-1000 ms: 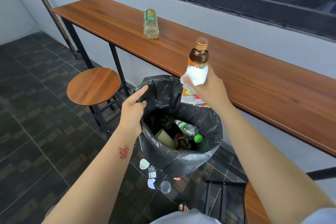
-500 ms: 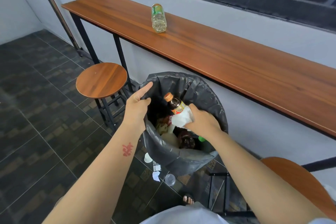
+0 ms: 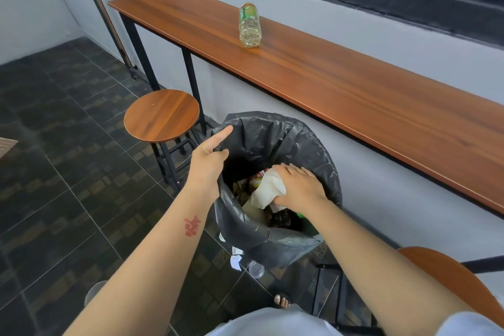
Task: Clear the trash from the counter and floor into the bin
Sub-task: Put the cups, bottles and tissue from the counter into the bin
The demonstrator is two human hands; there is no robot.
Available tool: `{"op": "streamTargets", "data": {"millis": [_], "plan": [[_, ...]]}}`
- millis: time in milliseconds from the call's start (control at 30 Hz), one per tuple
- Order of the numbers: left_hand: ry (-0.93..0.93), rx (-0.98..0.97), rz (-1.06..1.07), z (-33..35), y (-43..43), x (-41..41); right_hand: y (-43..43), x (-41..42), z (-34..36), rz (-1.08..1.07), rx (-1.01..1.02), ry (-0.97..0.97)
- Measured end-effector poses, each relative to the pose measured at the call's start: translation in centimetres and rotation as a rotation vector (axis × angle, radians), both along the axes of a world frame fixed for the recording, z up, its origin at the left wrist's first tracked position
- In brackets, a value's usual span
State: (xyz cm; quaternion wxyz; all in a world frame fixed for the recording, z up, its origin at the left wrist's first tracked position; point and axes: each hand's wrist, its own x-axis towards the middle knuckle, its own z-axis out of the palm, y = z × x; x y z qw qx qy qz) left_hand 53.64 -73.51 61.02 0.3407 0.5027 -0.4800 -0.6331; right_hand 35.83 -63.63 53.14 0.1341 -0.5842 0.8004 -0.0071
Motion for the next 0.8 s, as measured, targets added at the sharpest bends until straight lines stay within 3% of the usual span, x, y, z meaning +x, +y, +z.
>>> {"op": "streamTargets", "data": {"millis": [233,467,667,800], "plan": [[-0.009,0.001,0.093,-0.7,-1.3,-0.4,0.0,-1.6,0.7,0.041,-0.124,-0.096],[-0.010,-0.012,0.182,-1.2,-2.6,-0.5,-2.0,-2.4,3.7,0.091,-0.454,-0.110],[0.027,-0.006,0.211,-1.3,-5.9,0.2,-8.0,-2.4,8.2,0.045,-0.711,-0.151],[0.027,-0.007,0.181,-1.3,-10.0,0.5,-13.9,-2.6,10.2,-0.038,-0.758,-0.106]]}}
